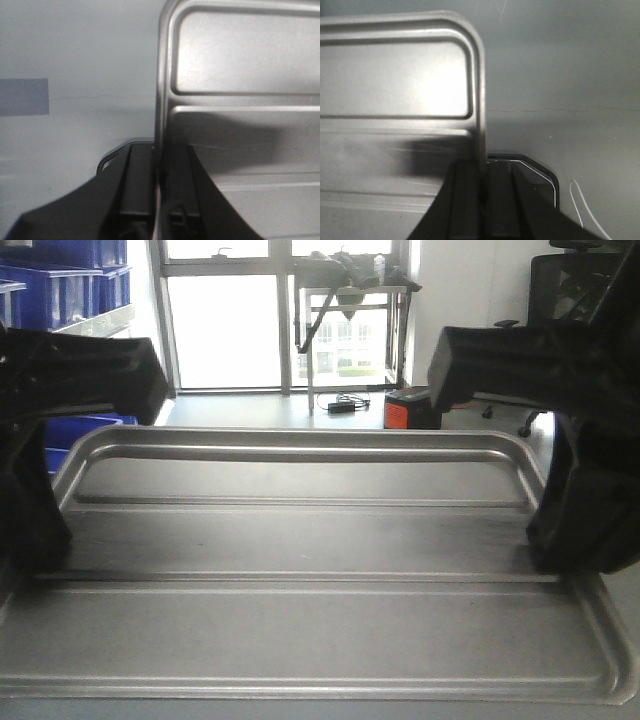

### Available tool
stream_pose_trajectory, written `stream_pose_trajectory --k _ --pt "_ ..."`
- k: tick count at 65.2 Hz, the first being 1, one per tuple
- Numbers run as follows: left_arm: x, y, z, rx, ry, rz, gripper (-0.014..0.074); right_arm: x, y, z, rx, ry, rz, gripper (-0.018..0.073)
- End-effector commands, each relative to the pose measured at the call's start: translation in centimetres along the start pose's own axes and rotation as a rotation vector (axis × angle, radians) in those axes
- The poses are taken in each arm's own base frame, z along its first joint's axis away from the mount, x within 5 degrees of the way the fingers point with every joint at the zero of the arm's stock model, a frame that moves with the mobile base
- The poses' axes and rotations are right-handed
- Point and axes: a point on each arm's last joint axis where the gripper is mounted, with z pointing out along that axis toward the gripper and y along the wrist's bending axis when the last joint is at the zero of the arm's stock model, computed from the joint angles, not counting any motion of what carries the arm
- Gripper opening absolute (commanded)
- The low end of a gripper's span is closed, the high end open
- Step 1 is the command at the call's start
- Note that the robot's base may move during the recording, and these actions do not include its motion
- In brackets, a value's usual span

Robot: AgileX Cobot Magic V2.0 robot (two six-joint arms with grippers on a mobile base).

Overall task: Grab silver tray and place in blue box
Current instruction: 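Turn the base while holding the tray level in both grippers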

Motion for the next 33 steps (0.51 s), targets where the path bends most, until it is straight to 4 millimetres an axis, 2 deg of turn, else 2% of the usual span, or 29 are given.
stream_pose_trajectory --k 1,33 --pt "-0.67 -0.61 -1.27 0.068 -0.057 -0.003 -0.0006 -0.91 0.73 -1.24 -0.078 -0.062 0.004 0.0053" --pt "-0.67 -0.61 -1.27 0.068 -0.057 -0.003 -0.0006 -0.91 0.72 -1.23 -0.077 -0.062 0.004 0.0053"
